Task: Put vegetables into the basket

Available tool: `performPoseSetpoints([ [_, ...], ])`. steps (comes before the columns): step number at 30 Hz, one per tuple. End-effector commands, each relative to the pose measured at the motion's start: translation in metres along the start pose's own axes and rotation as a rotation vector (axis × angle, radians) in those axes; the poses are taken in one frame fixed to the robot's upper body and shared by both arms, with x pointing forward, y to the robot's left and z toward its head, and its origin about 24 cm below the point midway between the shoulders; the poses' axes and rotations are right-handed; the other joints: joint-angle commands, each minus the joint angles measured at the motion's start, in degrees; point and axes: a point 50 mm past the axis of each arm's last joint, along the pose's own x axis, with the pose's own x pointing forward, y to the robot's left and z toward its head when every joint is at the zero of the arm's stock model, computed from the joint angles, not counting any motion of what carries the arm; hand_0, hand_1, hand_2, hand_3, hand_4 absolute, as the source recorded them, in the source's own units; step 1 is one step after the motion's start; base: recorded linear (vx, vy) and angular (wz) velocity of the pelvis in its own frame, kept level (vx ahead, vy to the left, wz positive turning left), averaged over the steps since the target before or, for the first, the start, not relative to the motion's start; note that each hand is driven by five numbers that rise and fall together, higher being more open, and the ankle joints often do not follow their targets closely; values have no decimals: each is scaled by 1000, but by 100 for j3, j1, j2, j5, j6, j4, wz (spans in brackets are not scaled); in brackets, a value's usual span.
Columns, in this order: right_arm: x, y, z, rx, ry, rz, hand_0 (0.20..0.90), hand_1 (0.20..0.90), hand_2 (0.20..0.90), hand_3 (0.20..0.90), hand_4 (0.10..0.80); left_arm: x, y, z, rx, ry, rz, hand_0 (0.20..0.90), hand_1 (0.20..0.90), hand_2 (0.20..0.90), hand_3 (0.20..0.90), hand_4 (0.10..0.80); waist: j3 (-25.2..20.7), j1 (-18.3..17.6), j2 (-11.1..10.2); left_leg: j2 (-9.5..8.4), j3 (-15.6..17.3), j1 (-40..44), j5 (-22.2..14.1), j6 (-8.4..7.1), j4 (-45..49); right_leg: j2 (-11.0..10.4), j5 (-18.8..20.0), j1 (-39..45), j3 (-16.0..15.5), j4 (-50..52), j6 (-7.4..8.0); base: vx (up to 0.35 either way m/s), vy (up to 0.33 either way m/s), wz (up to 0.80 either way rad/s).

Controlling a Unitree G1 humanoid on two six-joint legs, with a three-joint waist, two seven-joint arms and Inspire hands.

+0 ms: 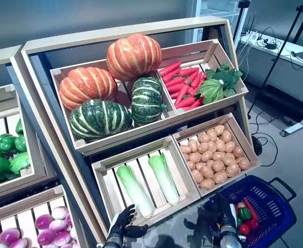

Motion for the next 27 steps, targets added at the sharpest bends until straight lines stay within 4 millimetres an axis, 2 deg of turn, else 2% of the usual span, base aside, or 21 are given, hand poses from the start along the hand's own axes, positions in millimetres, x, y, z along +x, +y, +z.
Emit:
performPoseSetpoints([
  [1,19,9,47,63,-177,20,900,900,900,900,800,22,11,56,72,-233,1,900,900,900,900,800,112,181,-122,219,408,350,-362,-245,55,-391,376,-229,153,49,57,0,0,0],
  [8,20,10,48,72,-176,19,900,900,900,900,800,23,7,60,139,-249,-45,900,900,900,900,800,126,179,-131,209,410,340,-364,-242,55,-398,382,-244,163,51,63,0,0,0],
  [17,22,11,52,66,-179,43,900,900,900,900,800,22,0,77,302,-369,-119,900,900,900,900,800,150,143,-86,209,445,352,-367,-246,55,-414,376,-257,190,61,77,0,0,0],
  [22,24,2,55,113,-177,-5,900,900,900,900,800,15,1,104,511,-585,-110,900,900,900,900,800,150,90,-71,203,492,373,-387,-262,55,-420,376,-243,225,39,95,20,18,0],
  [24,25,-6,59,113,-190,-19,900,900,900,900,800,8,9,128,642,-749,-66,900,900,900,900,800,182,35,-42,212,529,368,-381,-268,55,-417,374,-270,268,48,96,14,47,0],
  [25,26,-8,60,112,-193,-21,900,900,900,900,800,6,11,133,669,-779,-52,900,900,900,900,800,188,27,-34,213,536,364,-378,-269,55,-418,376,-275,274,49,96,-6,64,-1],
  [27,26,-16,61,100,-201,-28,900,900,900,900,800,-1,21,150,861,-945,38,900,900,900,900,800,196,-19,6,215,572,346,-371,-270,55,-426,387,-301,292,40,112,10,75,-3],
])
